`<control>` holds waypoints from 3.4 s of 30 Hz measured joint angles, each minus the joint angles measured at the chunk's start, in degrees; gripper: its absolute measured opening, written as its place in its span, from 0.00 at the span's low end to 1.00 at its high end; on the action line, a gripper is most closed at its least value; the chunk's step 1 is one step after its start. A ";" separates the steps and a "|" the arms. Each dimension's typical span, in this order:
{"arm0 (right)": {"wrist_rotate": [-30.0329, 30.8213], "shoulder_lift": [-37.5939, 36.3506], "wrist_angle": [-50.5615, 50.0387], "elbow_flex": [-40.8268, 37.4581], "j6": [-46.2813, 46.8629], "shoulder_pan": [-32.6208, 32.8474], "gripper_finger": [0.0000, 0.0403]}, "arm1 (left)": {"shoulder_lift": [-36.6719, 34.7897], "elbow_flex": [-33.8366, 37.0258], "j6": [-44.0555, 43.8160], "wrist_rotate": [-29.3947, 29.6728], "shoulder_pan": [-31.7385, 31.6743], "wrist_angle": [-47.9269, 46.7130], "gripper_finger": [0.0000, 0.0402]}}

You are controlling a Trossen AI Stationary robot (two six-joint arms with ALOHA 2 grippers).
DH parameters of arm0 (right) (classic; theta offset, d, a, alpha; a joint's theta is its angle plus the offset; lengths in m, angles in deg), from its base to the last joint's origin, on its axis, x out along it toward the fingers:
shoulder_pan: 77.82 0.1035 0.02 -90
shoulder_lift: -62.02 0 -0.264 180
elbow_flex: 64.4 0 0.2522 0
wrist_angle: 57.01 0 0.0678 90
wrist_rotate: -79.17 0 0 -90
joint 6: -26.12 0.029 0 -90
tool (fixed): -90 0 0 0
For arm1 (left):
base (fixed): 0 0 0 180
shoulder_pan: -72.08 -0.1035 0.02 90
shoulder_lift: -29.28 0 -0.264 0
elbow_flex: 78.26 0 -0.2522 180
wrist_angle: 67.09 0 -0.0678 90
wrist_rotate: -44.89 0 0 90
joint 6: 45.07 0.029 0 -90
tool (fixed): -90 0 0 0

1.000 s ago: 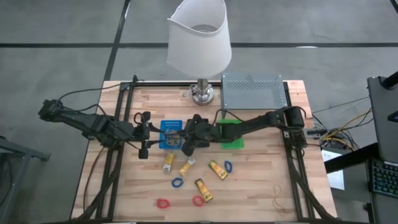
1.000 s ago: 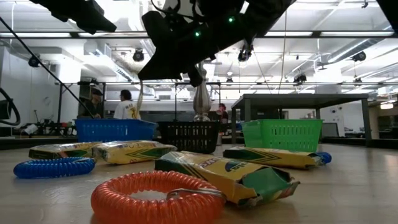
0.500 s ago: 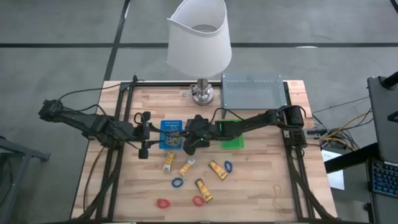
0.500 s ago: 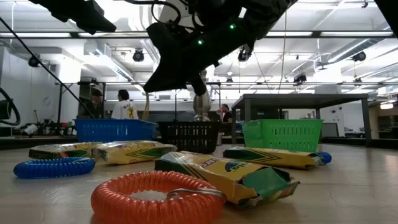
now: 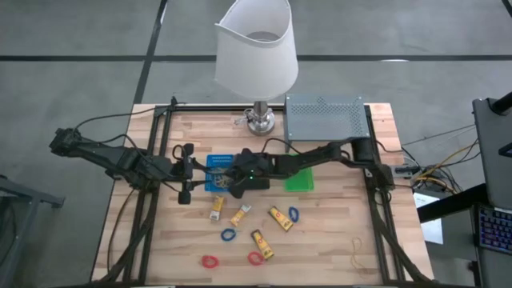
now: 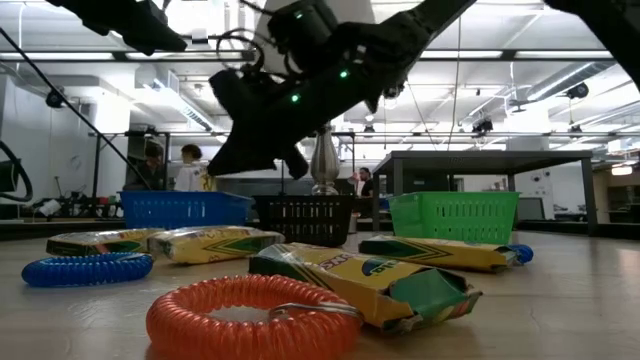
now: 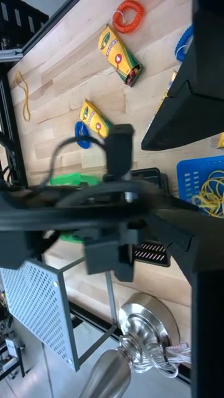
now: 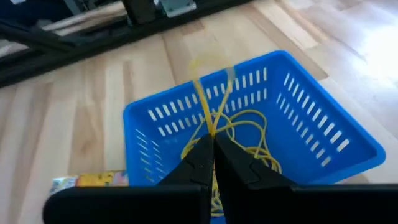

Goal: Pick & Place Office Desk Supplies
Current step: Put the yellow rubber band into the blue bin

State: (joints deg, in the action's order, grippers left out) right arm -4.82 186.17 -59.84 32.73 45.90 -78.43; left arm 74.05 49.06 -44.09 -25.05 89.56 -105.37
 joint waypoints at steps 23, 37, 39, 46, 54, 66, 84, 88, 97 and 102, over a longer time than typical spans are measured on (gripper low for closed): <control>-1.32 15.92 -45.69 37.98 -2.39 -1.57 0.02 | 0.00 0.00 -0.01 0.03 0.00 -0.37 0.42; -1.28 16.86 -49.13 40.75 -3.86 -1.52 0.02 | -0.02 0.00 -0.01 0.01 0.00 -1.25 0.42; -1.33 16.86 -49.12 40.48 -3.92 -1.50 0.02 | -0.02 0.00 -0.01 0.01 0.00 -1.27 0.42; -2.06 16.86 -48.86 40.44 -4.82 -1.50 0.13 | 0.00 0.00 -0.01 0.01 0.00 -1.23 0.42; -2.00 16.86 -48.62 40.49 -6.28 -1.10 0.25 | 0.00 0.00 0.00 0.01 0.00 -1.15 0.42; 4.90 16.86 -46.55 40.46 -3.91 0.47 0.16 | 0.00 0.00 0.01 -0.01 0.02 -1.03 0.42; 8.51 16.41 -47.82 40.13 -4.25 2.13 0.02 | 0.00 0.00 0.01 -0.01 0.01 -1.09 0.42; 9.31 15.04 -49.18 39.40 -3.38 2.51 0.02 | 0.00 0.00 -0.01 -0.01 0.02 -1.10 0.42; 12.25 11.06 -49.33 34.41 -0.90 3.04 0.02 | -0.02 -0.01 0.00 -0.01 0.00 -1.21 0.42; 15.02 7.39 -48.76 28.93 1.25 3.99 0.02 | -0.02 0.00 0.01 -0.01 0.02 -1.23 0.42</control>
State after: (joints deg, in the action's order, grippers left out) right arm 10.20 193.56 -108.60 61.65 47.15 -74.44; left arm 74.03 49.06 -44.08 -25.06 89.57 -106.59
